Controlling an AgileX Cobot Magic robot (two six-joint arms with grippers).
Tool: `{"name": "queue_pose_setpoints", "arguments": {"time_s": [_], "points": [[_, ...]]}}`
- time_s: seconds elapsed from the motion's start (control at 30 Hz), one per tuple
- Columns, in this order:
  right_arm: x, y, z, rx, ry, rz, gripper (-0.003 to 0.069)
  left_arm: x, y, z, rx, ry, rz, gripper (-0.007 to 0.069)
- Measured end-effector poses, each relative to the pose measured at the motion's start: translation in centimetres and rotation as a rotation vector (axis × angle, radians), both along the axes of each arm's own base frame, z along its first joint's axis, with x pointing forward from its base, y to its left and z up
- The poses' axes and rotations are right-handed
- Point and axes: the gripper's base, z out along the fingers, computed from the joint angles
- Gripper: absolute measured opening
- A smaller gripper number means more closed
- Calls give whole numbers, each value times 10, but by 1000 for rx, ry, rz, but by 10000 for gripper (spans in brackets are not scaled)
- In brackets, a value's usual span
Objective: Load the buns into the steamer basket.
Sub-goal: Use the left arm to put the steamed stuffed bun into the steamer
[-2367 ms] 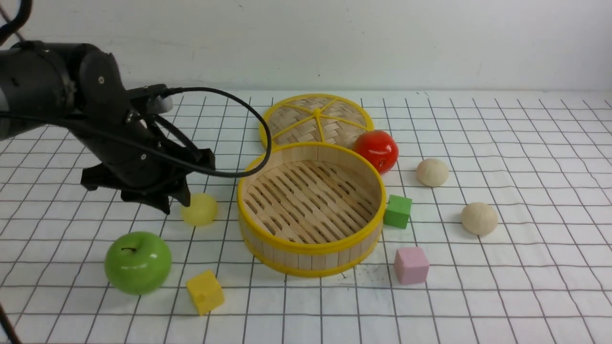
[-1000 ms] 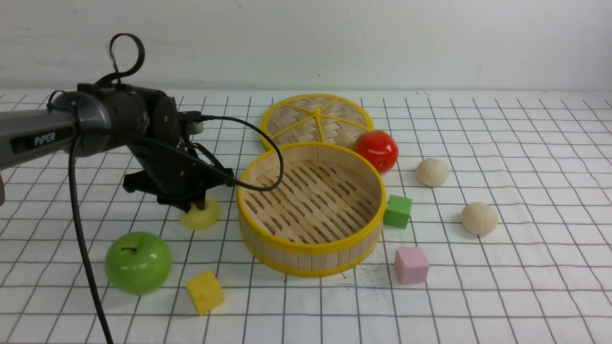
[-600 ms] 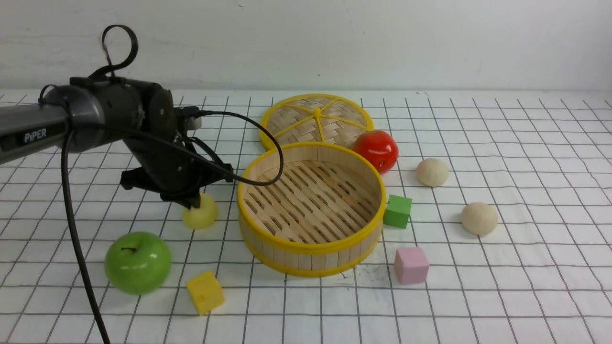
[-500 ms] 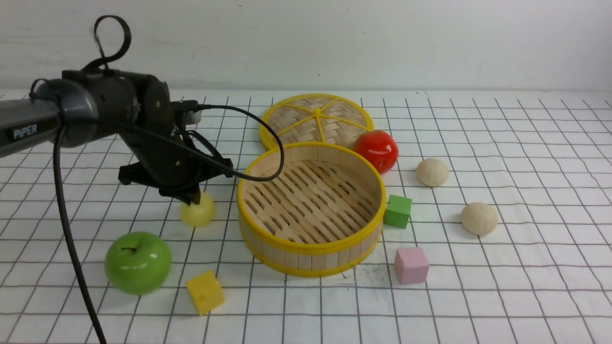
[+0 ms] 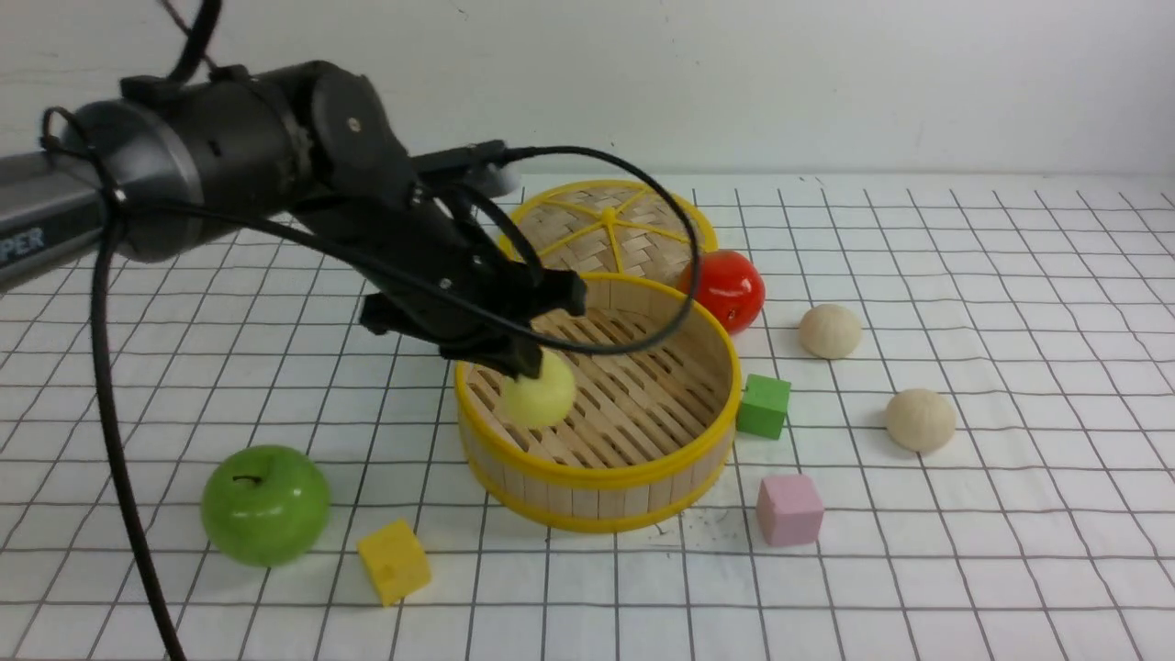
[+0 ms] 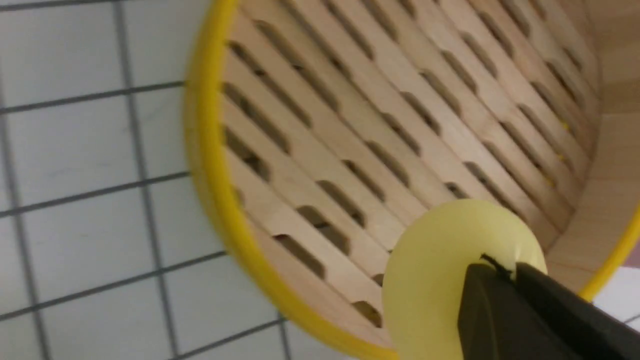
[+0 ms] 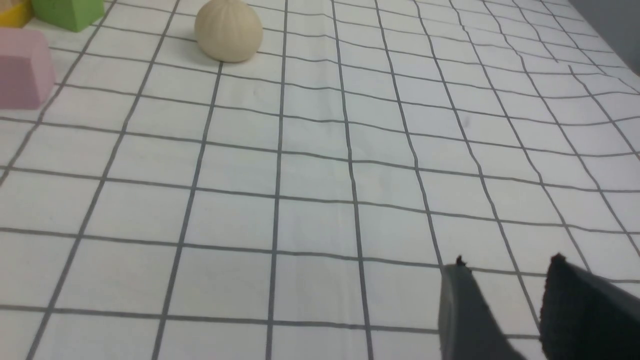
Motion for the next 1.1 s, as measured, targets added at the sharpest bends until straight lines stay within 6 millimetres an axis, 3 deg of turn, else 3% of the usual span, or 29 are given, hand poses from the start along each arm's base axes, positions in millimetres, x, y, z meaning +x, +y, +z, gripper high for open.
{"name": "queue_pose_setpoints", "arguments": {"time_s": [0.03,0.13,0.33,0.57,0.67,0.8,0.83,0.93,1.1], "points": [[0,0,0,0,0,0,239,-3,-12,-2,-2,-15,-31,-13],[0,0,0,0,0,0,239,-1,-26,-14,-1,-28,-47,-12],[0,0,0,0,0,0,239,7,-29,-42,16,24,-15,0],[0,0,0,-1,0,0,239,6,-30,-46,23,40,-17,43],[0,0,0,-1,0,0,239,5,-30,-42,20,33,-17,76],[0,0,0,-1,0,0,239,0,-27,-26,6,16,-9,199],[0,0,0,-1,0,0,239,0,-27,-25,5,16,-8,199],[0,0,0,-1,0,0,239,-7,-21,-11,27,18,1,341],[0,0,0,-1,0,0,239,-20,-10,12,92,20,6,440]]}}
